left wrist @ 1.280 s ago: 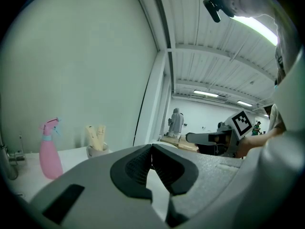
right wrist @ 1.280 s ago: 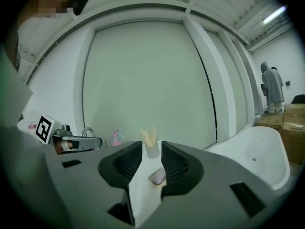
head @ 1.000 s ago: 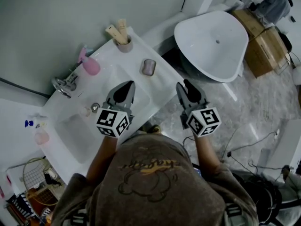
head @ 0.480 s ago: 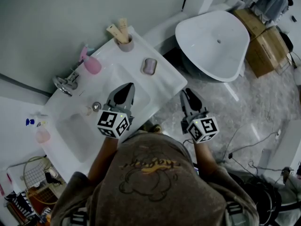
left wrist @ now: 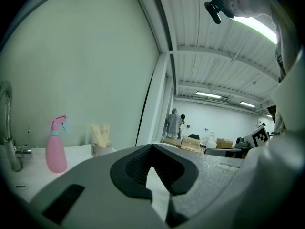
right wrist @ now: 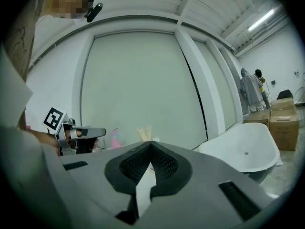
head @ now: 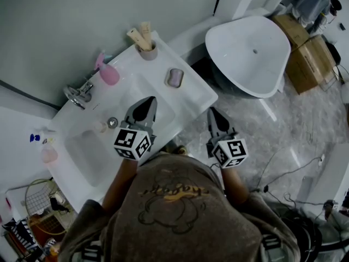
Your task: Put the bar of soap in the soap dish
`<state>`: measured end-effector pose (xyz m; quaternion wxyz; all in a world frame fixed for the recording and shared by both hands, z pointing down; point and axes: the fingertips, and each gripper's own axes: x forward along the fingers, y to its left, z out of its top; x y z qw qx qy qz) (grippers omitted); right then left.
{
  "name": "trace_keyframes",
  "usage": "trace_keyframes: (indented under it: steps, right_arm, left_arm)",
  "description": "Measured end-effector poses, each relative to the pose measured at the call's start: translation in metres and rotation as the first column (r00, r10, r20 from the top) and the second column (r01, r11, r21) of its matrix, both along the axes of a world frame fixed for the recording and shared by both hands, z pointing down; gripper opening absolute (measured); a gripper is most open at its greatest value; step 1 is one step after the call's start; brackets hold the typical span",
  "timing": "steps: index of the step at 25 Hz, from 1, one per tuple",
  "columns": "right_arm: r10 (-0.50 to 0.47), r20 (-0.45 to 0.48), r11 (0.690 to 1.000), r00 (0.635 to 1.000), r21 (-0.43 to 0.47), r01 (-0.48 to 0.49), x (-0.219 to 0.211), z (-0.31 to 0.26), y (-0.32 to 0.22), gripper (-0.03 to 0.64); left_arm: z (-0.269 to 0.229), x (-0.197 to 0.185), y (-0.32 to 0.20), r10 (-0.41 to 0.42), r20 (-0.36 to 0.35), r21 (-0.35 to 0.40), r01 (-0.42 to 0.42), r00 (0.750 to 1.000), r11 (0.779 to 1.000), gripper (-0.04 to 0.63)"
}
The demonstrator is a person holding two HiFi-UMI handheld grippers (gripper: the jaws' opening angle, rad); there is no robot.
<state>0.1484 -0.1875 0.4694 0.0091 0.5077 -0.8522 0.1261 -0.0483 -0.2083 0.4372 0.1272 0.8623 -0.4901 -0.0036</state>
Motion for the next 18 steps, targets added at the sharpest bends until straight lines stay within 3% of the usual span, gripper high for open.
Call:
trace_keyframes:
  steps: [18]
  right_arm:
    - [0.044,0.007,0.999,0.999,-0.010,-0.043,0.0067,-0.0005,-0.0094,0.003]
  left_arm:
    - [0.0012,-0.0015,0.0013,-0.009,0.007,-0.013,0.009,1.000,1.000,0.005]
